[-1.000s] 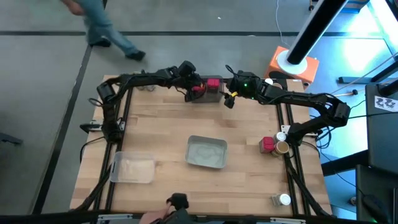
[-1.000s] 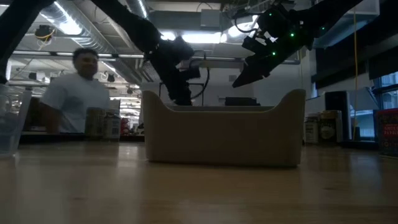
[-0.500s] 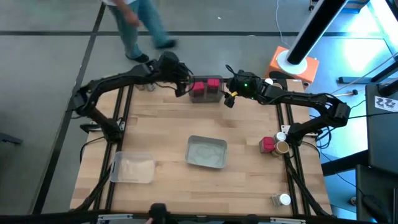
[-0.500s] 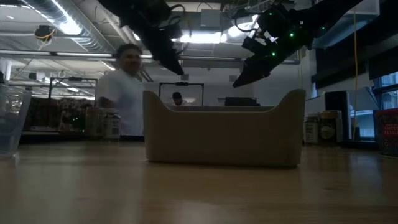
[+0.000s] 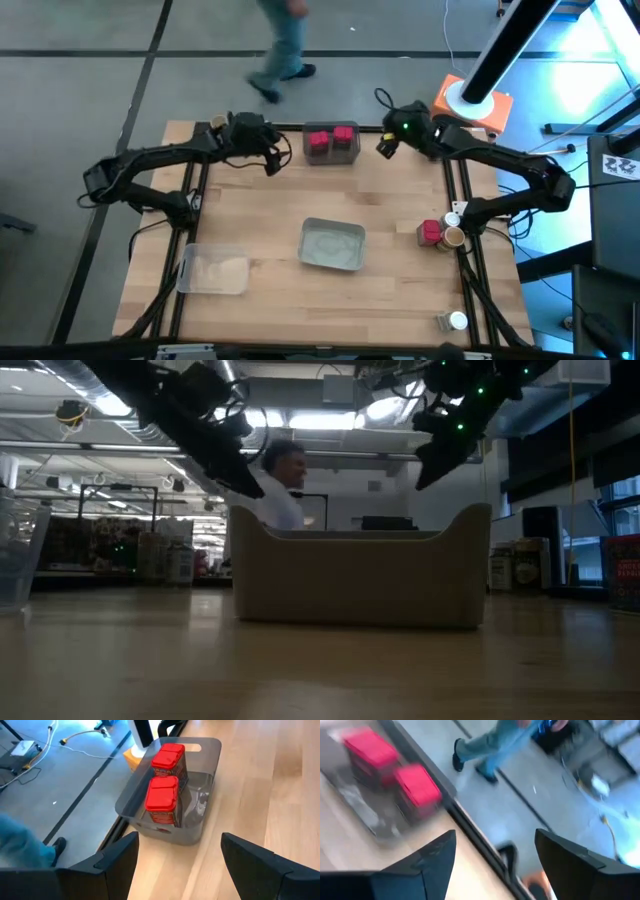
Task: Sort spices by type
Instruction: Put the top right white seasoning bottle into the gray bin
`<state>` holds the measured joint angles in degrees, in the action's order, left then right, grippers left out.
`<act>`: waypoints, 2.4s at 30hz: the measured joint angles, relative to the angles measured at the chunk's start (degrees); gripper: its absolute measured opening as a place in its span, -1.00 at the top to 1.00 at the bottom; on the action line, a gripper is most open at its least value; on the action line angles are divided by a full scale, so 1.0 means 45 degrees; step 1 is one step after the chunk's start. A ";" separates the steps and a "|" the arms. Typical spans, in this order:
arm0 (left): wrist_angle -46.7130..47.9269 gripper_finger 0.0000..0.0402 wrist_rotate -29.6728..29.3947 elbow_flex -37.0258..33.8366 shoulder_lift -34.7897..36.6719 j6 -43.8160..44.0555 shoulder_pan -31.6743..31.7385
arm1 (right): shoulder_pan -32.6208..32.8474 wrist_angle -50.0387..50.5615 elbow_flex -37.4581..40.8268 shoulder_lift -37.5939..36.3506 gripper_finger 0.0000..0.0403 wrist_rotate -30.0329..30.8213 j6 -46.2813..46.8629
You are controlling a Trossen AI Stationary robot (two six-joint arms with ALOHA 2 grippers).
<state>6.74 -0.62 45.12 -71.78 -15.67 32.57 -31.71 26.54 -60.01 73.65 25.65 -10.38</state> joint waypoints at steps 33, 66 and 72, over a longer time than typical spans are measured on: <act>-0.0708 -0.33 0.0000 -0.0763 0.0007 0.0536 -0.0153 | -0.5135 0.6520 -0.3618 0.3948 -0.33 -0.1186 0.1229; -0.0572 -0.33 0.0000 -0.0753 0.0002 0.0727 -0.0143 | -0.6065 0.8388 -0.3963 0.5433 -0.33 -0.1623 0.1689; -0.0577 -0.33 0.0000 -0.0753 0.0002 0.0731 -0.0153 | -0.6047 0.8413 -0.3980 0.6010 -0.33 -0.1412 0.1677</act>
<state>4.14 -0.62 41.74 -71.77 -12.38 31.88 -58.92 64.40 -77.92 100.70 19.30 -2.83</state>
